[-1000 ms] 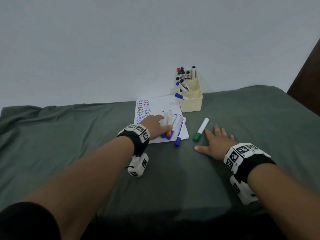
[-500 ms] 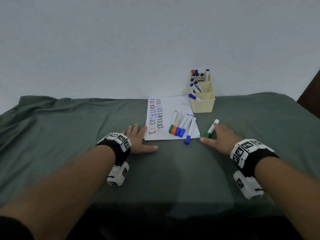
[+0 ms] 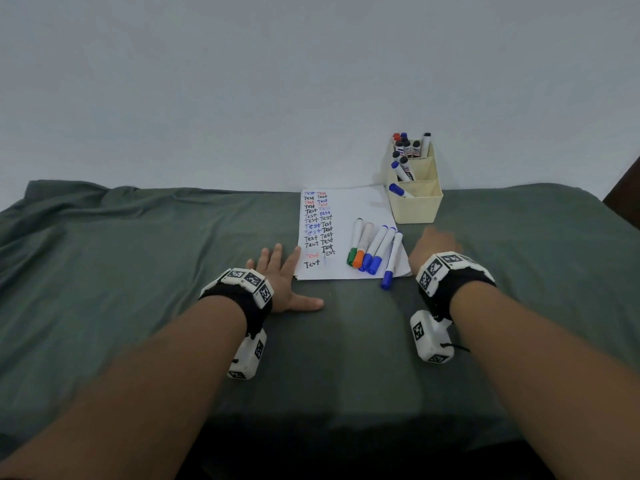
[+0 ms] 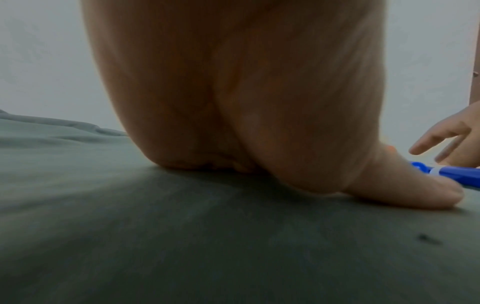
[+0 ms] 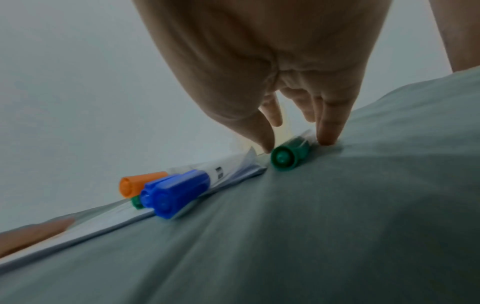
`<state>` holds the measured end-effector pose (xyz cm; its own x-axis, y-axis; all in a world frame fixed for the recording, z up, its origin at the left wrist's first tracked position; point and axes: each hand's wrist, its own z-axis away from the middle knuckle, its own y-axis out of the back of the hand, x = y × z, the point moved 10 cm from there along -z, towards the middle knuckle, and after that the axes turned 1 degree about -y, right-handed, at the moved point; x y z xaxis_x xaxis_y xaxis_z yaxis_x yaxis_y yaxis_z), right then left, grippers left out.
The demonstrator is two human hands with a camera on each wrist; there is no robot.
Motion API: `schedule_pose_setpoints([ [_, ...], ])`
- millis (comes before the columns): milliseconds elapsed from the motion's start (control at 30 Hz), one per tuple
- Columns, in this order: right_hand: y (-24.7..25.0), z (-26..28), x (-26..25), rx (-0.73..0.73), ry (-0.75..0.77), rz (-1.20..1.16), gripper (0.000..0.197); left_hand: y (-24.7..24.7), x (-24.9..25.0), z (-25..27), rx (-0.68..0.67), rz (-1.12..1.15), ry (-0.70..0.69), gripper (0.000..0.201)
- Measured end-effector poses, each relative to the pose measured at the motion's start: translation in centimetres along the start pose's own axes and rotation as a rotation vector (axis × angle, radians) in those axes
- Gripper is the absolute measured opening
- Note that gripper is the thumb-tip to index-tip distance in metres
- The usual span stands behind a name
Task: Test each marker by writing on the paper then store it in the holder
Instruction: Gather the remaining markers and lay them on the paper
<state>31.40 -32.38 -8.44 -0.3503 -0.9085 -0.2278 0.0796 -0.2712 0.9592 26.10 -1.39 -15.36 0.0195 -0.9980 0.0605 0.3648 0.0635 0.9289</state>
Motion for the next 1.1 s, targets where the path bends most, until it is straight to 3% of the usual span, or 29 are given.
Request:
schedule_pose_setpoints([
  [133, 0.6, -0.9, 0.6, -0.008, 0.058, -0.121, 0.048, 0.1, 0.1, 0.2, -0.017, -0.012, -0.006, 0.128],
  [367, 0.5, 1.2, -2.0, 0.032, 0.167, -0.355, 0.042, 0.1, 0.1, 0.4, -0.028, -0.022, 0.004, 0.128],
  [533, -0.3, 2.0, -3.8, 0.007, 0.178, -0.262, 0.036, 0.1, 0.2, 0.5, -0.035, -0.018, 0.008, 0.129],
  [667, 0.7, 2.0, -4.2, 0.101, 0.179, -0.327, 0.045, 0.3, 0.3, 0.6, -0.039, -0.025, 0.011, 0.129],
  [767, 0.4, 2.5, -5.1, 0.072, 0.216, -0.33, 0.048, 0.3, 0.2, 0.7, -0.046, -0.027, 0.014, 0.129],
  [933, -0.4, 2.8, -5.4, 0.021, 0.215, -0.172, 0.032, 0.4, 0.3, 0.8, -0.032, -0.023, 0.016, 0.129],
  [1033, -0.8, 2.8, -5.0, -0.025, 0.197, -0.011, 0.006, 0.3, 0.3, 0.9, -0.035, -0.015, 0.015, 0.13],
  [1100, -0.7, 2.6, -4.9, -0.02, 0.196, 0.038, 0.011, 0.3, 0.3, 0.9, -0.036, -0.014, 0.016, 0.13],
])
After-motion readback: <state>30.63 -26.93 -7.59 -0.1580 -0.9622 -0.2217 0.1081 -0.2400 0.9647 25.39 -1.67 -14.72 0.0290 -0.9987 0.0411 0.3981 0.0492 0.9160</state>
